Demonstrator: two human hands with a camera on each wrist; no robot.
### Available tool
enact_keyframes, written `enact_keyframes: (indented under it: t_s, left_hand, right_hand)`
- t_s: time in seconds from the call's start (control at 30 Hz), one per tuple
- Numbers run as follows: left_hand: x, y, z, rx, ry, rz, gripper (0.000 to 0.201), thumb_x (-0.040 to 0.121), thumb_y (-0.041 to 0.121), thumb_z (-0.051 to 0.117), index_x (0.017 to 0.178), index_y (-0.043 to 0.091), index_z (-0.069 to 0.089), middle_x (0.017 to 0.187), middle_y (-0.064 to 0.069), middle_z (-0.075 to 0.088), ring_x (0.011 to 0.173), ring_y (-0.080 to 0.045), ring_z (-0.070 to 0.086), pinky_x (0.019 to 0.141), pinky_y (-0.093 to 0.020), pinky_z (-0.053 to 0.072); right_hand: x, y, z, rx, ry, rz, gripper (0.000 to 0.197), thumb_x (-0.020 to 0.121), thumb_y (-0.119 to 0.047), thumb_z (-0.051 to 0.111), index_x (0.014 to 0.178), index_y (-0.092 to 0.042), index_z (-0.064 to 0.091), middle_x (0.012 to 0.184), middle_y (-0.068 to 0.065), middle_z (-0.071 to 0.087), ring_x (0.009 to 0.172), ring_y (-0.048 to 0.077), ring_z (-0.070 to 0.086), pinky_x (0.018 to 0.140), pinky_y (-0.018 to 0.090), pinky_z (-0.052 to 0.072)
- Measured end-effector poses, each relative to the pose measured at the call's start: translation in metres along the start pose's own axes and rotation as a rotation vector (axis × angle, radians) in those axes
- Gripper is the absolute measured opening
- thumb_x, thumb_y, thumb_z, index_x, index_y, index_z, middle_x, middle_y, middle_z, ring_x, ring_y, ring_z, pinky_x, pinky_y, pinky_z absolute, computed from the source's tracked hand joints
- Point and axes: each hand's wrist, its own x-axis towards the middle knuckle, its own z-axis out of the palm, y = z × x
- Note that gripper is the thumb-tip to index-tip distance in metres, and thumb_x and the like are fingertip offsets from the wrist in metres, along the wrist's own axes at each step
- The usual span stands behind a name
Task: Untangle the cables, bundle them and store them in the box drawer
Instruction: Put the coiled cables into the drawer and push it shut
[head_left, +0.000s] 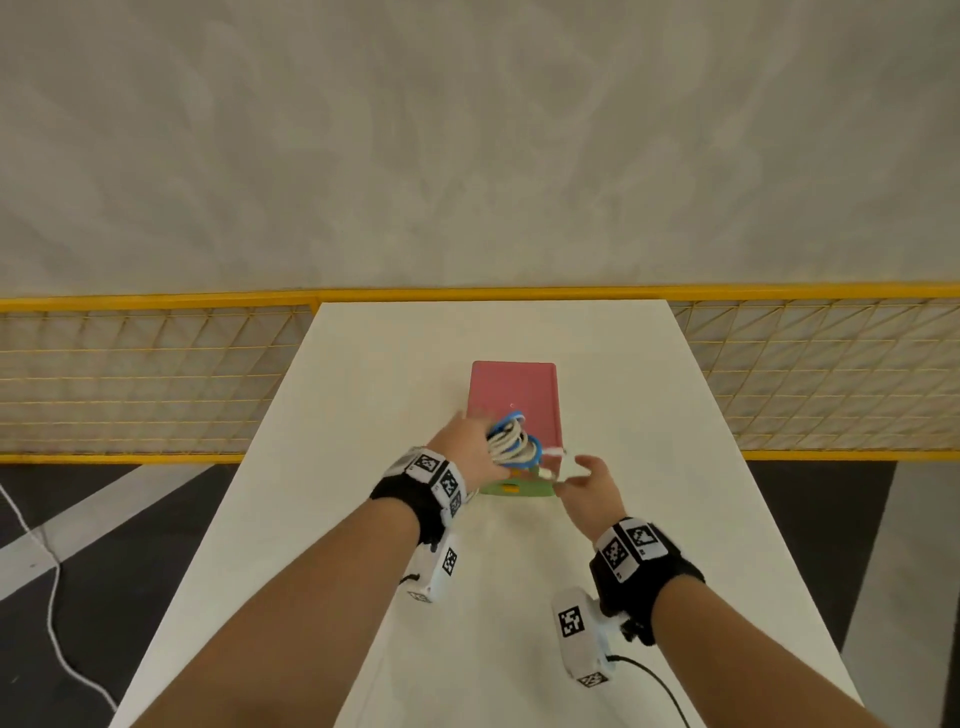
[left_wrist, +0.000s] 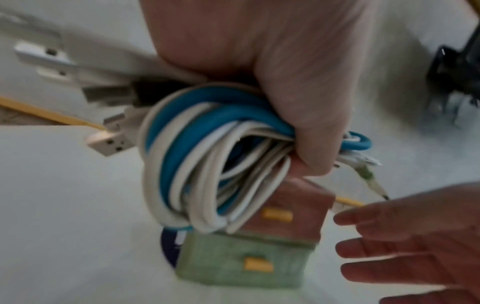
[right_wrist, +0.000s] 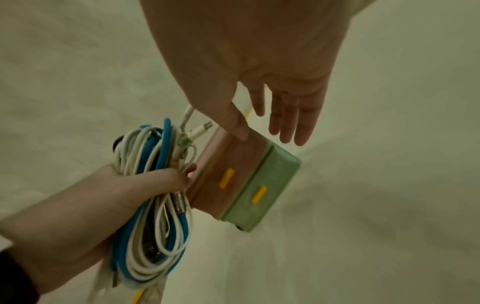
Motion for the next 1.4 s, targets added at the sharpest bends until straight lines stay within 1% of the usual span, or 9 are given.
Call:
enact_keyframes:
  t_s: [0.07,0.17,0.27,0.43,0.73,0.93,1.07,1.2,1.4]
  left_hand:
    - [0.003,-0.003,0.007,0.154,-0.114,0.027,0.093,0.078,0.041,0.073,0.151,0.011,0.024,0.154,-0.010,0.034,0.140,-0.026,0.037,0.111,-0.036,0.036]
    - [0.005,-0.010,0.009,0.214,-0.136,0.071,0.099,0.083,0.043,0.068,0.154,0.008,0.010,0.162,-0.008,0.012,0.149,-0.019,0.017,0.118,-0.035,0.025]
    - [0.006,-0.009,0.007,0.192,-0.142,0.050,0.097,0.085,0.043,0.067,0.155,0.009,0.009,0.162,-0.010,0.014,0.148,-0.022,0.020,0.118,-0.034,0.024]
    - [0.008,-0.005,0.003,0.252,-0.138,0.053,0.095,0.084,0.039,0.068,0.154,0.008,0.011,0.159,-0.010,0.024,0.143,-0.026,0.031,0.115,-0.034,0.030]
    - [0.006,-0.003,0.002,0.326,-0.127,0.067,0.096,0.082,0.031,0.068,0.154,0.008,0.009,0.160,-0.011,0.022,0.143,-0.025,0.032,0.113,-0.034,0.033]
    - [0.004,-0.001,0.001,0.317,-0.131,0.055,0.096,0.082,0.031,0.069,0.154,0.008,0.010,0.158,-0.010,0.026,0.140,-0.026,0.036,0.111,-0.035,0.036]
    - [0.003,0.000,0.001,0.320,-0.126,0.050,0.096,0.081,0.034,0.070,0.154,0.008,0.012,0.155,-0.011,0.033,0.135,-0.027,0.043,0.107,-0.037,0.041]
    - [0.003,0.000,0.002,0.312,-0.124,0.047,0.095,0.082,0.033,0.069,0.154,0.008,0.012,0.154,-0.010,0.035,0.133,-0.027,0.044,0.107,-0.037,0.041]
    - [0.005,-0.004,0.004,0.316,-0.110,0.060,0.095,0.082,0.033,0.069,0.154,0.010,0.012,0.156,-0.009,0.031,0.135,-0.026,0.042,0.108,-0.036,0.040]
  right_hand:
    - [0.009,0.015,0.016,0.031,-0.045,0.107,0.057,0.085,-0.005,0.056,0.137,-0.006,0.032,0.105,0.014,0.054,0.092,0.026,0.051,0.083,0.037,0.048]
    - [0.023,0.031,0.036,0.032,-0.073,0.164,0.055,0.084,-0.008,0.058,0.134,-0.010,0.034,0.107,0.011,0.053,0.101,0.031,0.058,0.094,0.048,0.050]
    - [0.030,0.027,0.050,0.223,-0.117,0.242,0.021,0.090,-0.008,0.054,0.109,-0.010,0.044,0.098,0.013,0.056,0.082,0.029,0.058,0.069,0.037,0.053]
    - [0.041,0.024,0.068,0.407,-0.046,0.201,0.054,0.080,0.009,0.063,0.127,0.000,0.038,0.116,0.026,0.058,0.070,0.023,0.057,0.042,0.022,0.053]
    - [-0.004,0.047,0.062,0.421,0.005,0.199,0.050,0.081,0.004,0.061,0.124,-0.005,0.039,0.103,0.017,0.058,0.082,0.026,0.059,0.059,0.023,0.056]
    - [-0.008,0.031,0.047,-0.105,0.191,0.154,0.069,0.082,-0.031,0.060,0.143,-0.016,0.031,0.136,0.017,0.032,0.126,0.037,0.035,0.105,0.044,0.033]
    - [0.014,0.015,0.043,-0.182,0.200,-0.007,0.065,0.080,-0.009,0.061,0.139,-0.012,0.035,0.128,0.019,0.043,0.113,0.033,0.048,0.098,0.040,0.041]
    - [0.015,0.019,0.042,-0.119,0.069,-0.055,0.063,0.077,0.011,0.045,0.135,-0.011,0.038,0.104,0.013,0.050,0.083,0.025,0.050,0.069,0.032,0.046]
    - [-0.019,0.042,0.040,-0.165,-0.019,-0.006,0.077,0.078,0.012,0.039,0.147,-0.014,0.017,0.132,0.021,0.038,0.095,0.027,0.047,0.081,0.033,0.043]
